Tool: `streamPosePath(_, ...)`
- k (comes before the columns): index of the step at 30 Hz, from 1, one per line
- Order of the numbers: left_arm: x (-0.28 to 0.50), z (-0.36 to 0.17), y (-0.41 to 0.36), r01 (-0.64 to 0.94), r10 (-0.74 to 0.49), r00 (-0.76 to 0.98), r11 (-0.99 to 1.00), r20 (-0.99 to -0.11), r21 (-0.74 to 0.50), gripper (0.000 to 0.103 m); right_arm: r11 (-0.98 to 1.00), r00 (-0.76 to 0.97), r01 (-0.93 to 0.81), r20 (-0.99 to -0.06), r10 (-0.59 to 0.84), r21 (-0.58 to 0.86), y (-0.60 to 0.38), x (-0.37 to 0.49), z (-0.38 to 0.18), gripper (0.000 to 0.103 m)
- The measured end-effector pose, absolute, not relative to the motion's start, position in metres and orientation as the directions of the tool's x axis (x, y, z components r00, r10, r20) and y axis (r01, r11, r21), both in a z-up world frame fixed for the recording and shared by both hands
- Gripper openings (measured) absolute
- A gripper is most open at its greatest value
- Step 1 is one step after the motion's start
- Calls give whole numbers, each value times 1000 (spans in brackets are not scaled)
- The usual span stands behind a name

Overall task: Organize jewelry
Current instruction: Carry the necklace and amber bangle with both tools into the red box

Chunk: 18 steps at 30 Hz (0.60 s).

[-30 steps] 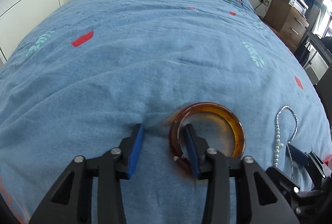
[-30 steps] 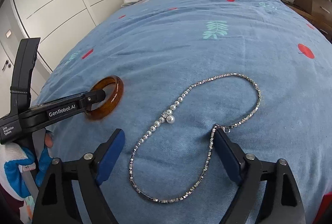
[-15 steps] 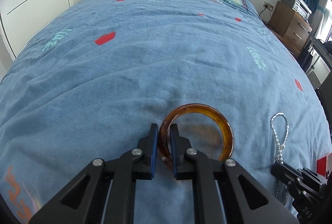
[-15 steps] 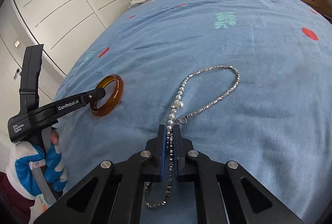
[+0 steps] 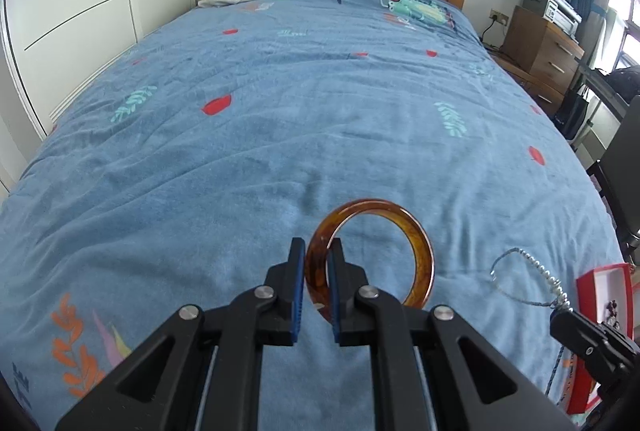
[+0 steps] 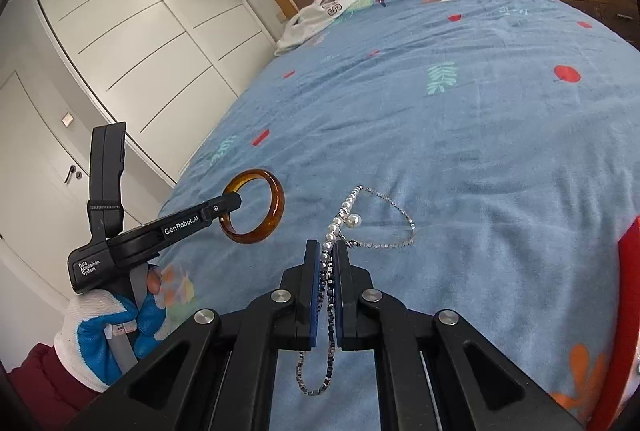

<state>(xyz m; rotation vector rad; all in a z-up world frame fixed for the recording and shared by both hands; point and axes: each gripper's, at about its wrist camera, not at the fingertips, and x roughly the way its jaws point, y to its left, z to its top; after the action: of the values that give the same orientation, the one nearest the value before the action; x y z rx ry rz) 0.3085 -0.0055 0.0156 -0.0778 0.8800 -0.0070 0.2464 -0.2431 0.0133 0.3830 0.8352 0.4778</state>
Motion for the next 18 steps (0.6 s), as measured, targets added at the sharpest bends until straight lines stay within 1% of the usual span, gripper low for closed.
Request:
streamPosePath(10,256,82,-53,55,-97,695,995,-712,-82,10,844,683,-247,-533,500,475,-287,188,82,6)
streamPosePath(18,226,120,-136,169,-193,711,980,-676,-103,10,883,761,-210,-496,418,421,-354,147,127,6)
